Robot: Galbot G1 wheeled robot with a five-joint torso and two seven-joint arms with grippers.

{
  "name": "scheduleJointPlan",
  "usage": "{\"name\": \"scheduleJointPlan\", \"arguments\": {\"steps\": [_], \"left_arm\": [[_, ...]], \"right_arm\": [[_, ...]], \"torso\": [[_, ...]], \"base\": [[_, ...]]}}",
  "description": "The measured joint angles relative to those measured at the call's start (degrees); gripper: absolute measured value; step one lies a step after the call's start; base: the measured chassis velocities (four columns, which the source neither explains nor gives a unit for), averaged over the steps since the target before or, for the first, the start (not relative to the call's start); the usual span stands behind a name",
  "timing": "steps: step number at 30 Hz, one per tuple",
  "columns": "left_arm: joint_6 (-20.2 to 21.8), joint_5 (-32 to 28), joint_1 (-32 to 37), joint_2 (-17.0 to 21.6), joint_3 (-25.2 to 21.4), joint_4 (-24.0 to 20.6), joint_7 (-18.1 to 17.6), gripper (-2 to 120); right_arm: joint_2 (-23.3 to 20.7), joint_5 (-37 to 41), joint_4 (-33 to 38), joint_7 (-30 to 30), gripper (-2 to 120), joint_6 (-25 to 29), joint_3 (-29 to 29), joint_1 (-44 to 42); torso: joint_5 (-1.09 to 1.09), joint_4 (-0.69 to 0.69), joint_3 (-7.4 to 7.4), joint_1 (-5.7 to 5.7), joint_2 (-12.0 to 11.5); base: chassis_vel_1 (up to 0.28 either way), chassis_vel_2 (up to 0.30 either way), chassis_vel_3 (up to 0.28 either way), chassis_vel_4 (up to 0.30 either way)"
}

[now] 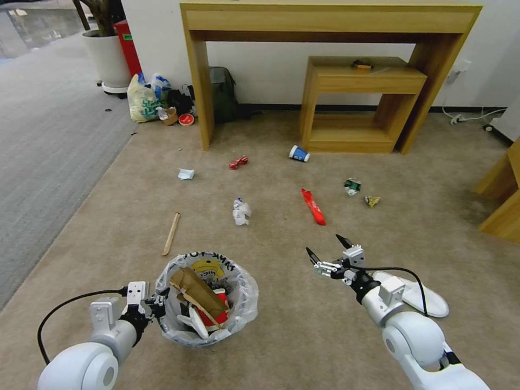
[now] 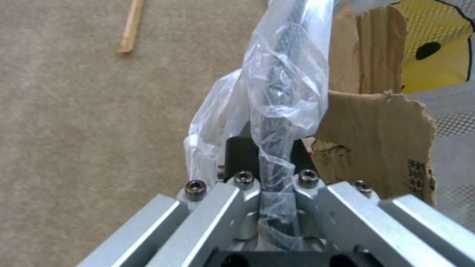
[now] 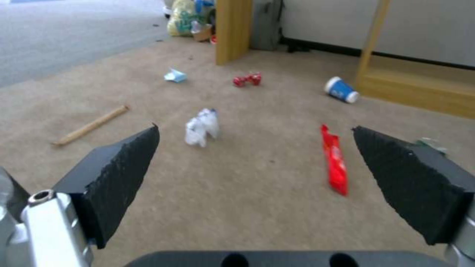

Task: Pick up the trash bin and place the garbage on the floor into it.

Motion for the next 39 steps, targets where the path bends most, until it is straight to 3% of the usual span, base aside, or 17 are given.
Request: {"name": "scheduleJointPlan", "arguments": {"steps": [24,30,34,39], "left_arm": [[0.00,0.34,0.64,-0.01,0.69,-0.78,0.11,0],[0.00,0.33,0.93,-0.18,0.50,-0.86,0.61,0],[0.00,0.34,0.98,-0.26,0.27,-0.85,0.69,0],[0.00,0.51,1.22,-0.59,0.27,-0.57,0.80,0]], "right_arm": [[1.03,-1.89,-0.51,-1.27,100,1.69,4.51,-4.05],[0.99,-14.03,-7.92,3.07,100,2.60,6.81,-3.38],[-0.09,-16.26,-10.38,5.69,100,0.88,6.93,-4.15],[-1.72,-19.19,-13.69,2.98,100,-0.99,7.29,-5.12]], "torso": [[-0.01,0.01,0.00,0.00,0.00],[0.02,0.00,0.00,0.00,0.00],[0.01,-0.01,0.00,0.00,0.00],[-0.01,0.01,0.00,0.00,0.00]], "base": [[-0.163,-0.157,0.159,0.166],[-0.156,-0.147,0.145,0.167],[-0.057,-0.070,0.058,0.047],[0.000,0.000,0.000,0.000]]}}
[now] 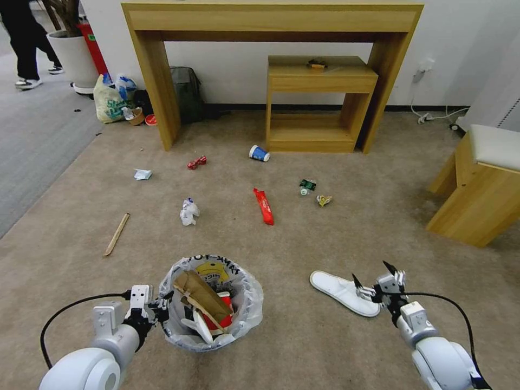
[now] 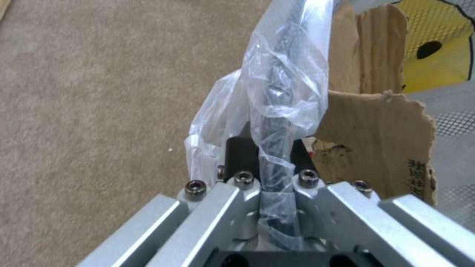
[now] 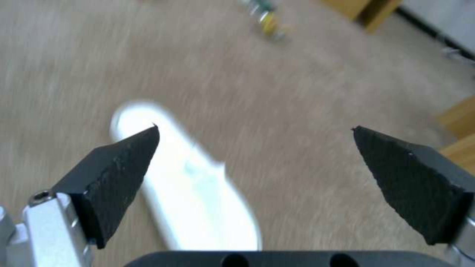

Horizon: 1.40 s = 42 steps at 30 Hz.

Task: Pick up the trash bin and place the garbage on the floor into it.

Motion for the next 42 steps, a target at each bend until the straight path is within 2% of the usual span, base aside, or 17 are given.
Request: {"name": "scheduleJointPlan", "arguments": {"steps": [3,4,6,11,20,23,31,42], "left_arm": [[0.00,0.24,0.21,-0.18,0.18,0.18,0.11,0],[0.00,0.24,0.21,-0.18,0.18,0.18,0.11,0],[0.00,0.37,0.23,-0.19,0.30,0.34,0.19,0],[0.00,0.61,0.31,-0.30,0.48,0.53,0.20,0],[0.00,0.61,0.28,-0.22,0.19,1.23,0.28,0],[0.00,0.66,0.03,-0.23,0.80,1.51,0.28,0],[0.00,0.80,-0.16,-0.14,1.41,1.60,0.16,0],[0.00,0.85,-0.06,-0.12,1.76,1.42,-0.02,0]], "right_arm": [[-1.35,-3.94,-5.73,-4.23,100,2.99,-0.75,1.01],[-1.35,-3.94,-5.73,-4.23,100,2.99,-0.75,1.01],[-1.58,-7.58,-10.14,-5.40,100,4.88,-2.19,3.13],[1.05,-15.42,-17.80,-4.07,100,7.82,-4.79,8.08],[5.32,-19.97,-24.27,-0.79,100,8.94,-6.06,12.17],[8.04,-23.14,-28.53,0.75,100,12.19,-5.75,15.16],[10.54,-25.70,-33.23,1.82,100,13.28,-5.65,19.39],[11.18,-25.76,-36.06,1.47,100,13.51,-6.08,21.18]], "torso": [[0.01,-0.01,0.00,0.00,0.00],[0.01,-0.01,0.00,0.00,0.00],[0.00,-0.02,0.00,0.00,0.00],[0.01,0.00,0.00,0.00,0.00],[0.01,-0.01,0.00,0.00,0.00],[0.01,-0.01,0.00,0.00,0.00],[0.00,-0.01,0.00,0.00,0.00],[0.00,0.00,0.01,0.00,0.00]], "base": [[0.000,0.000,0.000,0.000],[0.000,0.000,0.000,0.000],[0.000,0.000,0.000,0.000],[0.000,0.000,0.000,0.000],[0.000,0.000,0.000,0.000],[0.000,0.000,0.000,0.000],[0.000,0.000,0.000,0.000],[0.000,0.000,0.000,0.000]]}}
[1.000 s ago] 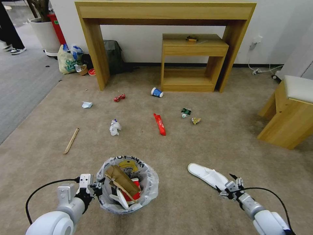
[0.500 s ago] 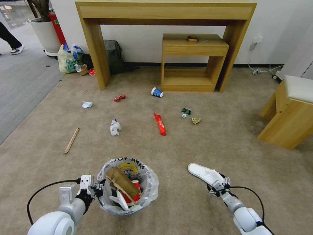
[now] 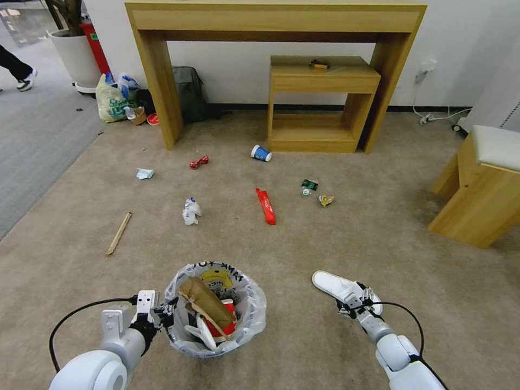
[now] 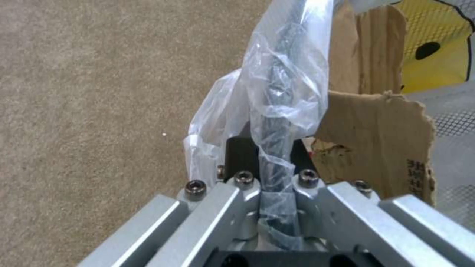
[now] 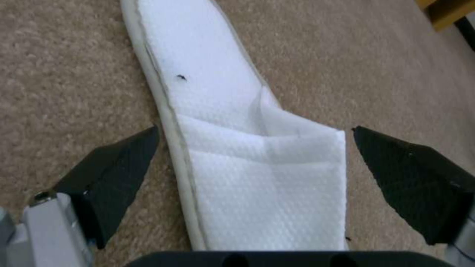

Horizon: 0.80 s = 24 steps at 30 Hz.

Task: Pick up the trash bin and place the garbage on the floor into it.

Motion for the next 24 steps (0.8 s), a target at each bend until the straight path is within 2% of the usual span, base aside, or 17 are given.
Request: {"name": "scheduleJointPlan", "arguments": {"steps": [17,20,21,24], "left_arm": [[0.00,-0.01,0.20,0.27,-0.18,-0.26,0.08,0],[0.00,-0.01,0.13,0.26,-0.14,-0.25,0.10,0],[0.00,-0.01,0.13,0.26,-0.14,-0.25,0.10,0],[0.00,-0.01,0.12,0.21,-0.10,-0.25,0.13,0]], "right_arm": [[0.32,-1.18,-2.71,0.68,100,1.02,1.80,1.52],[0.51,-1.18,-3.09,0.66,89,1.04,1.90,1.72],[0.51,-1.18,-3.09,0.66,89,1.04,1.90,1.72],[0.62,-1.12,-2.53,0.65,76,1.17,1.80,1.41]], "torso": [[0.01,0.00,0.00,0.00,0.00],[0.01,0.00,0.00,0.00,0.00],[0.01,0.00,0.00,0.00,0.00],[0.00,-0.01,0.00,0.00,0.00]], "base": [[0.000,0.000,0.000,0.000],[0.000,0.000,0.000,0.000],[0.000,0.000,0.000,0.000],[0.000,0.000,0.000,0.000]]}}
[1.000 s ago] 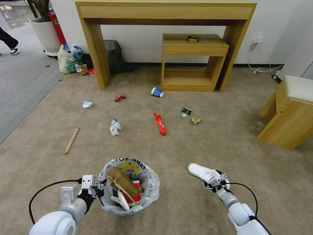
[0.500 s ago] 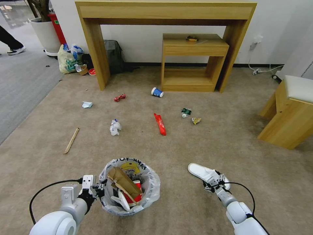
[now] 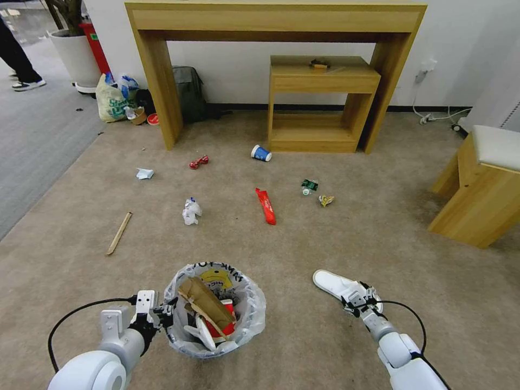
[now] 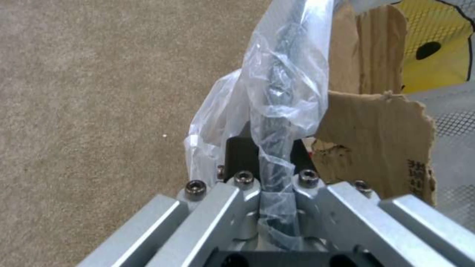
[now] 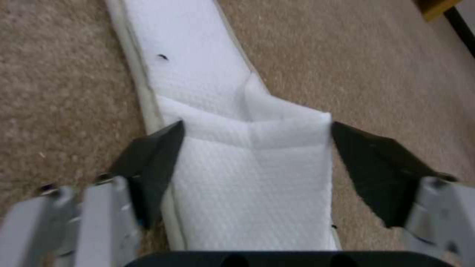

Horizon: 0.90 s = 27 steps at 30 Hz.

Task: Pick up the trash bin and place the garbage on the floor into it.

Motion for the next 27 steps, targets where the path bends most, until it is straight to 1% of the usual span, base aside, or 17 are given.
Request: {"name": "scheduleJointPlan", "arguments": {"steps": [1,2,5,6,8,12,15,17,18,19,21,27], "left_arm": [[0.00,0.00,0.00,0.00,0.00,0.00,0.00,0],[0.00,0.00,0.00,0.00,-0.04,0.03,0.00,0],[0.00,0.00,0.00,0.00,-0.11,0.08,0.01,0],[0.00,0.01,-0.04,0.00,-0.11,0.19,0.01,0],[0.00,0.02,-0.10,0.00,-0.04,0.24,0.02,0],[0.00,0.02,-0.09,0.01,-0.02,0.23,0.03,0],[0.00,0.02,-0.07,0.14,-0.19,0.24,0.04,0],[0.00,0.02,-0.07,0.17,-0.23,0.24,0.04,0],[0.00,0.01,-0.08,0.18,-0.22,0.24,0.05,0],[0.00,0.01,-0.08,0.18,-0.22,0.24,0.05,0],[0.00,0.01,-0.12,0.17,-0.18,0.24,0.09,0],[0.00,0.01,-0.18,0.16,-0.13,0.32,0.11,0]], "right_arm": [[0.00,0.00,0.00,0.00,76,0.00,0.00,0.00],[-0.04,0.33,0.87,-0.02,69,-0.06,-0.22,-0.43],[-0.10,1.16,2.32,-0.04,69,-0.46,-0.66,-1.26],[-0.11,2.07,3.36,-0.10,75,-0.93,-1.23,-1.88],[0.11,2.45,3.29,-0.15,79,-1.23,-1.56,-1.86],[0.48,2.76,1.92,-0.40,80,-1.29,-1.55,-1.12],[0.82,3.36,-0.36,-0.90,80,-1.13,-1.25,0.18],[0.84,3.36,-0.64,-1.10,81,-1.02,-1.12,0.40],[0.83,3.37,-0.75,-1.26,84,-0.96,-1.05,0.52],[0.83,3.37,-0.75,-1.26,84,-0.96,-1.05,0.52],[0.81,3.37,-0.74,-1.49,89,-0.80,-1.05,0.52],[0.86,3.34,-0.54,-1.80,91,-0.61,-1.18,0.37]], "torso": [[0.00,0.00,0.00,0.00,0.00],[0.00,0.00,0.00,0.00,0.00],[-0.01,0.00,0.00,0.00,0.00],[0.00,0.00,0.00,0.00,0.00],[-0.01,0.00,0.00,0.00,0.00],[0.00,0.00,0.00,0.00,0.00],[0.00,0.01,0.00,0.00,0.00],[0.00,0.00,0.00,0.00,0.00],[0.00,0.00,0.00,0.00,0.00],[0.00,0.00,0.00,0.00,0.00],[0.00,0.00,0.00,0.00,0.00],[0.00,0.00,0.00,0.00,0.00]], "base": [[0.000,0.000,0.000,0.000],[0.000,0.000,0.000,0.000],[0.000,0.000,0.000,0.000],[0.000,0.000,0.000,0.000],[0.000,0.000,0.000,0.000],[0.000,0.000,0.000,0.000],[0.000,0.000,0.000,0.000],[0.000,0.000,0.000,0.000],[0.000,0.000,0.000,0.000],[0.000,0.000,0.000,0.000],[0.000,0.000,0.000,0.000],[0.000,0.000,0.000,0.000]]}}
